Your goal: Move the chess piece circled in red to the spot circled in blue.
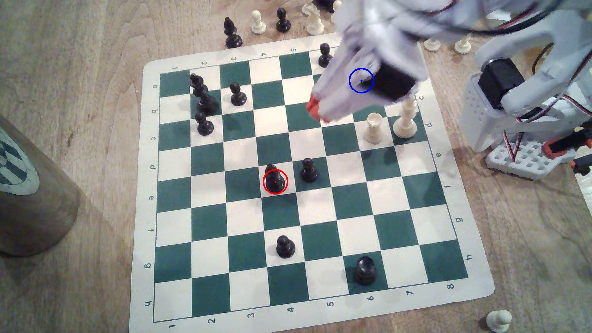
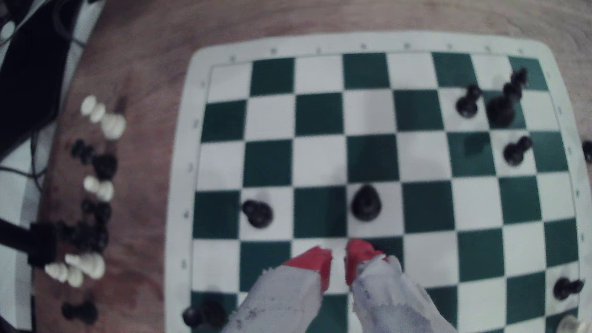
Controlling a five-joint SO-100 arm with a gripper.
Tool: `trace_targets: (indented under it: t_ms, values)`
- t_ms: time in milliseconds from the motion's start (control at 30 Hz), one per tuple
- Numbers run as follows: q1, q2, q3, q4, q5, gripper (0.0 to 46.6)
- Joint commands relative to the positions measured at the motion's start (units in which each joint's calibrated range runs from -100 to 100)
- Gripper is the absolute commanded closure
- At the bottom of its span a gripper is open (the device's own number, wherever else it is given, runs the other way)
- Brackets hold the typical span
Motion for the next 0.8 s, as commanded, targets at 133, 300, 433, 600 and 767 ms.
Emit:
trace_targets:
  t_ms: [133, 300, 433, 600, 767]
  values:
    - [1.1, 15.2, -11.0, 0.6, -2.9, 33.2]
    - [1.2, 21.2, -14.6, -0.2, -5.7, 30.6]
    - [1.9, 25.9, -15.5, -0.8, -5.6, 30.6]
    - [3.4, 30.6, -15.5, -2.9, -4.4, 31.1]
    - [3.9, 34.1, -15.5, -4.4, -4.1, 31.1]
